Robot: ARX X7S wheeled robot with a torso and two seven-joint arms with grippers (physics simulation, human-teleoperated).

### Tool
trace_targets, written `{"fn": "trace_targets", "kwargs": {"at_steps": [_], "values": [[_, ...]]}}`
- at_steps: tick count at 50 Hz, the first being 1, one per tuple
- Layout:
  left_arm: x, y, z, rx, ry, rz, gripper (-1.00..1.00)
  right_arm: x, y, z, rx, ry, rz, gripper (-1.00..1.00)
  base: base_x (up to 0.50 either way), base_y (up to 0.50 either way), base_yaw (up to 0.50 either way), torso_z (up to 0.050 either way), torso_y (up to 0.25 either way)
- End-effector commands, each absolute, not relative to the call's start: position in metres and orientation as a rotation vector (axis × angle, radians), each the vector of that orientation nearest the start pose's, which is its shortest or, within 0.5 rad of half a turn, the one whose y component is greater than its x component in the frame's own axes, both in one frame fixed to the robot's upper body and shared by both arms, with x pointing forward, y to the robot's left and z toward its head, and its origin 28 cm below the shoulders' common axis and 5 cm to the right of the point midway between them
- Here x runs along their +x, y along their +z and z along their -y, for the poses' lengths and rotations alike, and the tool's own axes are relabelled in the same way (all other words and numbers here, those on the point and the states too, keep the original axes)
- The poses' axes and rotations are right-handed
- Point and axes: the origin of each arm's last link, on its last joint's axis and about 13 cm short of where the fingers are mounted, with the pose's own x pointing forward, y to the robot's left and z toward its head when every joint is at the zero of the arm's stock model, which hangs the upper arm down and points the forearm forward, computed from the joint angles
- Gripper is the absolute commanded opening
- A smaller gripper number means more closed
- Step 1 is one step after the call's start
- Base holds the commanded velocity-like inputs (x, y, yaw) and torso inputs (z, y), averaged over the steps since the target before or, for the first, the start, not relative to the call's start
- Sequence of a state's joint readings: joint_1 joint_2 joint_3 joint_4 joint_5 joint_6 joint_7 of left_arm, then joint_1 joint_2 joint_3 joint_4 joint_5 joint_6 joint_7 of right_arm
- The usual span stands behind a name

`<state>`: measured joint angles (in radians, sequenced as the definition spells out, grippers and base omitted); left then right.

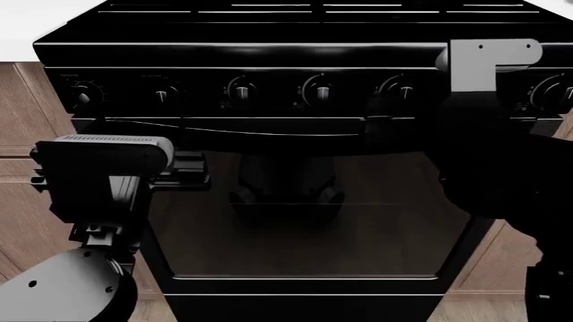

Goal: Pick the croissant and place it on the pan. Then turn on the stove to warm the croissant.

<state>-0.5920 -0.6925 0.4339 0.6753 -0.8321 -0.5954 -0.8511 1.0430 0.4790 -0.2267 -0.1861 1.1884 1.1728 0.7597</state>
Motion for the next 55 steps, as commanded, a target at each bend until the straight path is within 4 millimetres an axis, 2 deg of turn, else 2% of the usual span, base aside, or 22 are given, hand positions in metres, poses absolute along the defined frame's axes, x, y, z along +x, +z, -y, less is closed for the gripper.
{"fn": "trace_targets", "kwargs": {"at_steps": [1, 12, 13, 40, 46, 55], "values": [[0.2273, 0.2028, -0.2173, 0.099, 0.061, 0.244, 1.0, 0.2978, 0.2642, 0.1227, -0.008, 0.022, -0.177, 1.0, 0.0, 0.0, 0.0, 0.0, 0.0], [0.2276, 0.2033, -0.2173, 0.102, 0.062, 0.245, 1.0, 0.2983, 0.2646, 0.1231, -0.02, 0.014, -0.169, 1.0, 0.0, 0.0, 0.0, 0.0, 0.0], [0.2276, 0.2032, -0.2173, 0.102, 0.062, 0.245, 1.0, 0.2982, 0.2647, 0.123, -0.023, 0.011, -0.167, -1.0, 0.0, 0.0, 0.0, 0.0, 0.0], [0.2268, 0.2028, -0.2184, 0.098, 0.065, 0.245, 1.0, 0.2939, 0.2658, 0.12, -0.074, 0.024, -0.138, -1.0, 0.0, 0.0, 0.0, 0.0, 0.0], [0.2268, 0.2029, -0.2186, 0.099, 0.067, 0.246, 1.0, 0.2939, 0.2627, 0.1255, -0.249, 0.033, -0.112, -1.0, 0.0, 0.0, 0.0, 0.0, 0.0], [0.2262, 0.2042, -0.2179, 0.1, 0.065, 0.249, 1.0, 0.2926, 0.2608, 0.1295, -0.364, 0.053, -0.106, -1.0, 0.0, 0.0, 0.0, 0.0, 0.003]]}}
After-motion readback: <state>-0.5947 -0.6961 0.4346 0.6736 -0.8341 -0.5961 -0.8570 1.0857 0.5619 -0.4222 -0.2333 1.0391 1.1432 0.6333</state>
